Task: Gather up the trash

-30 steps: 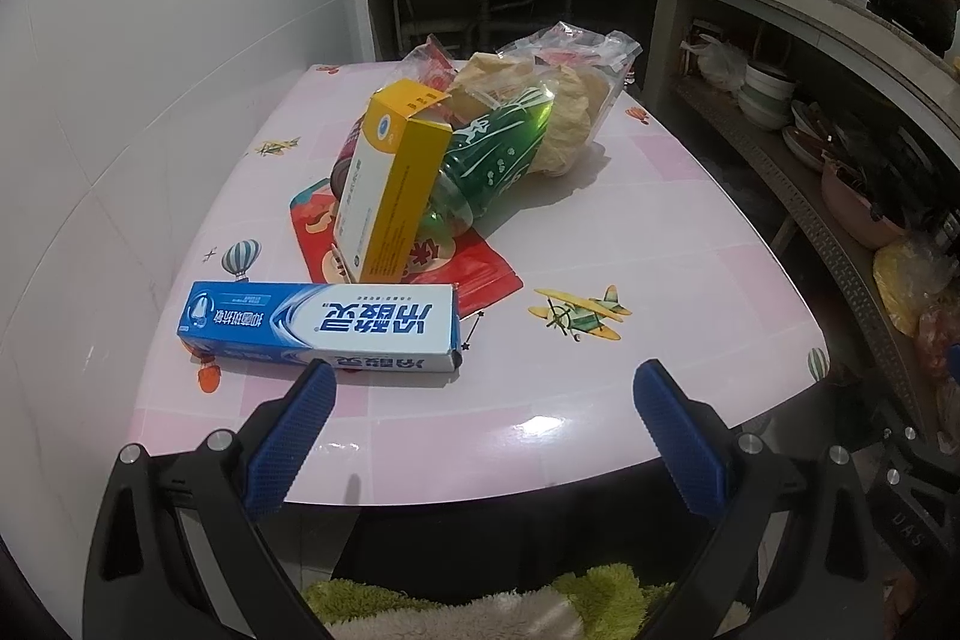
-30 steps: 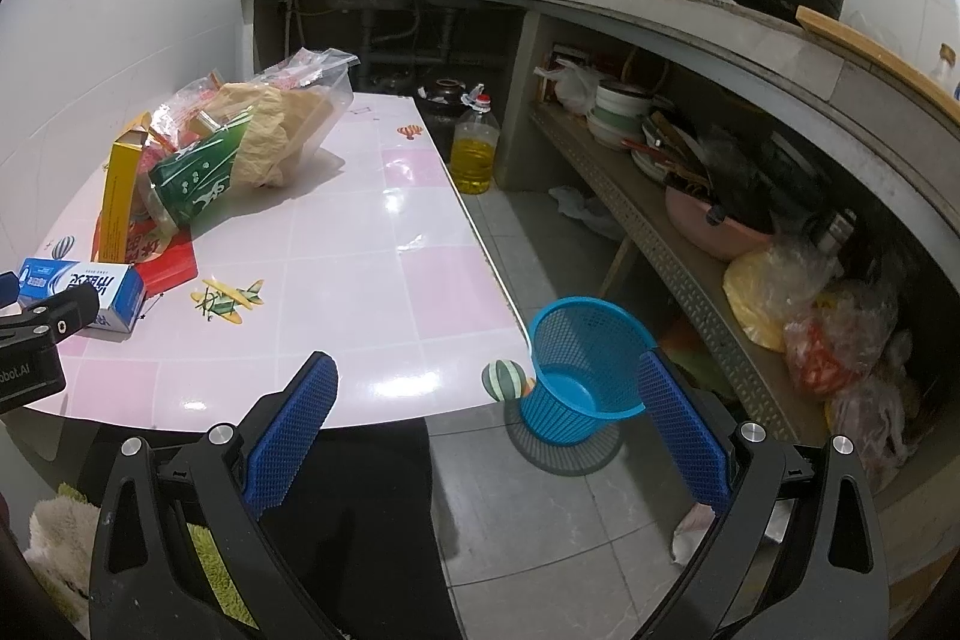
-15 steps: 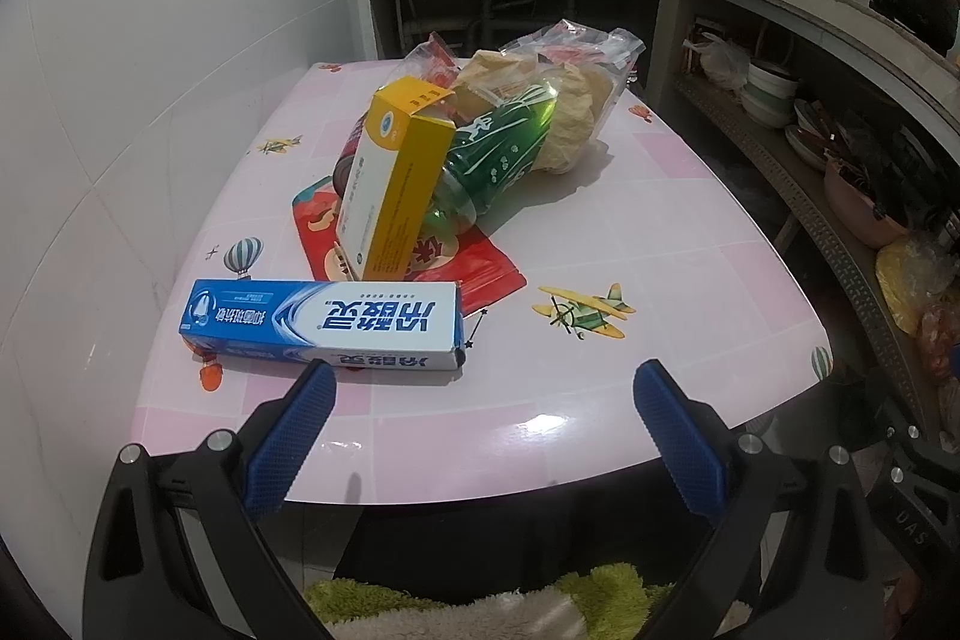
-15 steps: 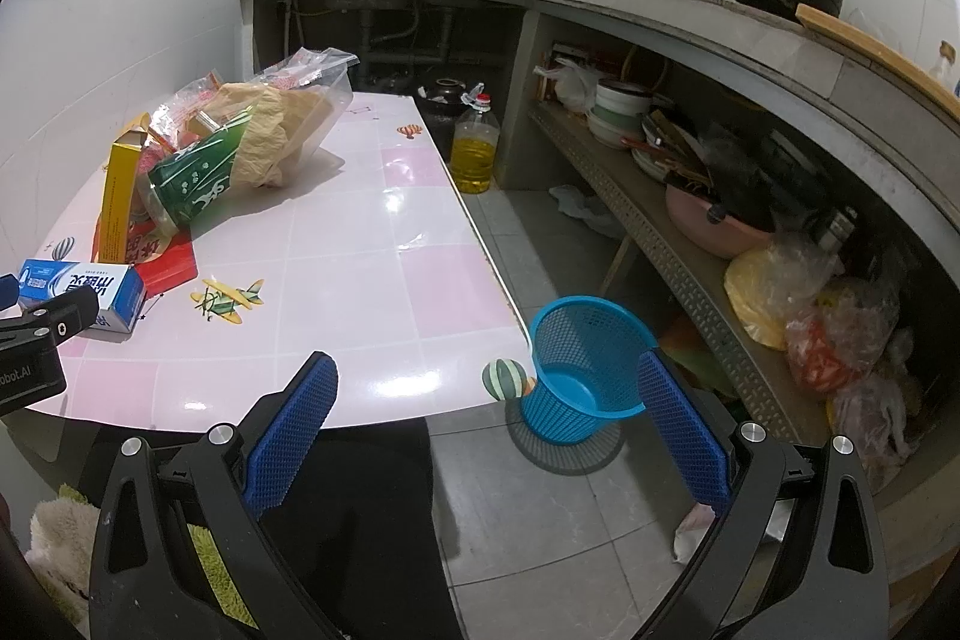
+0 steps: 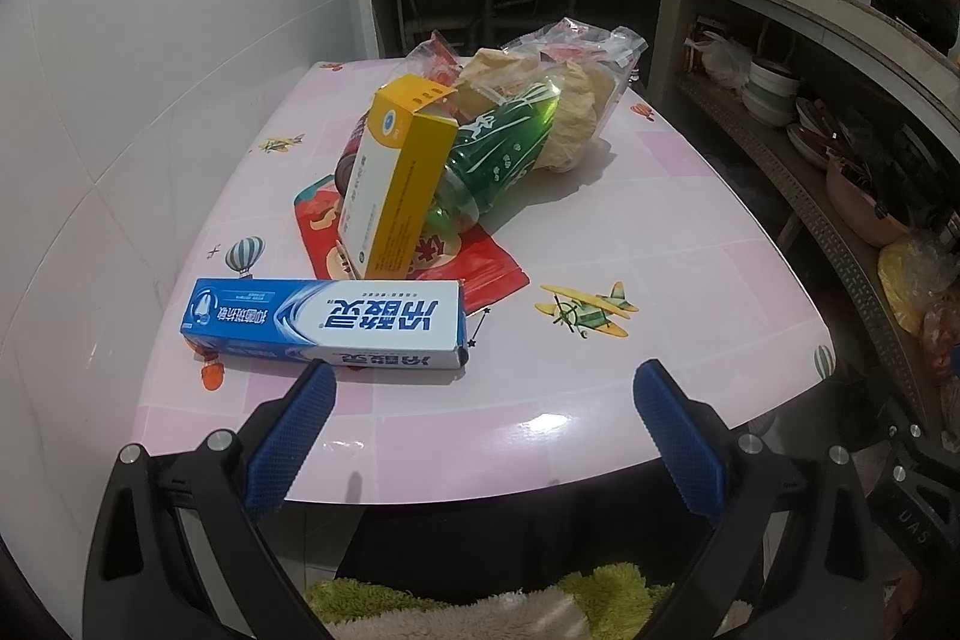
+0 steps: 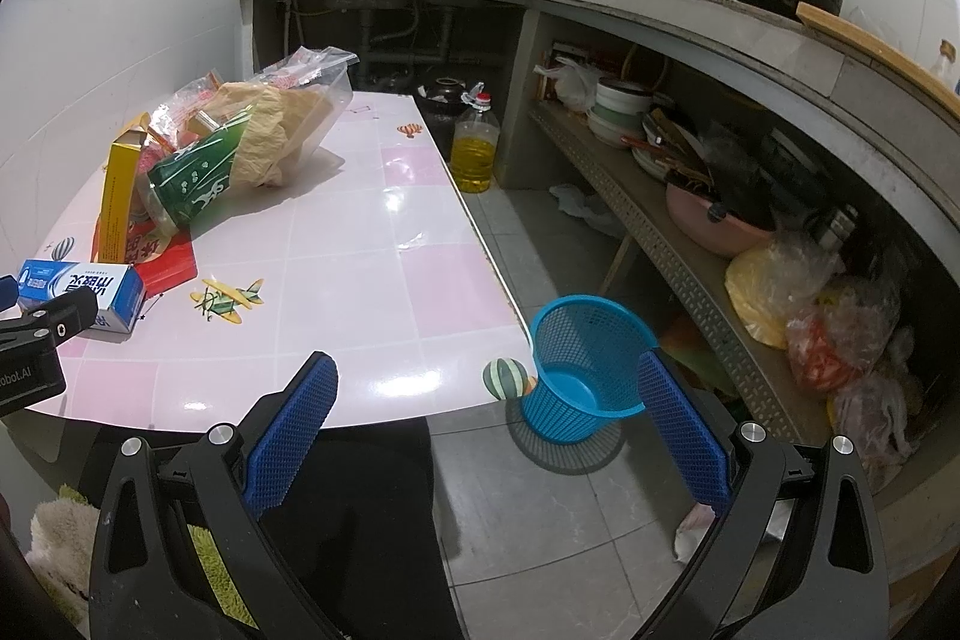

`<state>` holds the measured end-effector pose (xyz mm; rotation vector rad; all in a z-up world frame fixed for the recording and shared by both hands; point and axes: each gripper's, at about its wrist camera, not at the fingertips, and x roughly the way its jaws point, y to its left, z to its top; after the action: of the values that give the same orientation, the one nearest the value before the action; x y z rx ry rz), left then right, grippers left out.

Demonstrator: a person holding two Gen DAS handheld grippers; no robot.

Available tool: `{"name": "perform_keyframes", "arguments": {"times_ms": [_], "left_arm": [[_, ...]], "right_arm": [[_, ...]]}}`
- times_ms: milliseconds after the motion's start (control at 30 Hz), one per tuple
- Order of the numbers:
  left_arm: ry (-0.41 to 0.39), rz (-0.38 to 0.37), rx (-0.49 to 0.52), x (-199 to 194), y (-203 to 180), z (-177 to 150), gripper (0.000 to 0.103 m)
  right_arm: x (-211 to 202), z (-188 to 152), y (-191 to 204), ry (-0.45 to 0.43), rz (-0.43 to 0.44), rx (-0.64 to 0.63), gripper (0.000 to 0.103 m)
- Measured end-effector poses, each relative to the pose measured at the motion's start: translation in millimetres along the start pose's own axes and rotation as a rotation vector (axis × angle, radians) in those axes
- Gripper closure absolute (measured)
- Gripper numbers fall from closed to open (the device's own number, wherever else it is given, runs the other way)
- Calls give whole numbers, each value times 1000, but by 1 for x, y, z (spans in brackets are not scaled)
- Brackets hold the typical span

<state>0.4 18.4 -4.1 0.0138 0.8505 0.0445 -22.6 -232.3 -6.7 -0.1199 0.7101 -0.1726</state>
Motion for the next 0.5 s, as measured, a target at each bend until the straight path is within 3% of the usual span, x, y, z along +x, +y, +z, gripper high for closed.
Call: {"name": "perform_keyframes", "arguments": {"times_ms": [500], "left_arm": [[2, 3, 0, 1, 2, 1, 6]], "right_arm": [[0, 0, 0, 1, 1, 1, 8]]}}
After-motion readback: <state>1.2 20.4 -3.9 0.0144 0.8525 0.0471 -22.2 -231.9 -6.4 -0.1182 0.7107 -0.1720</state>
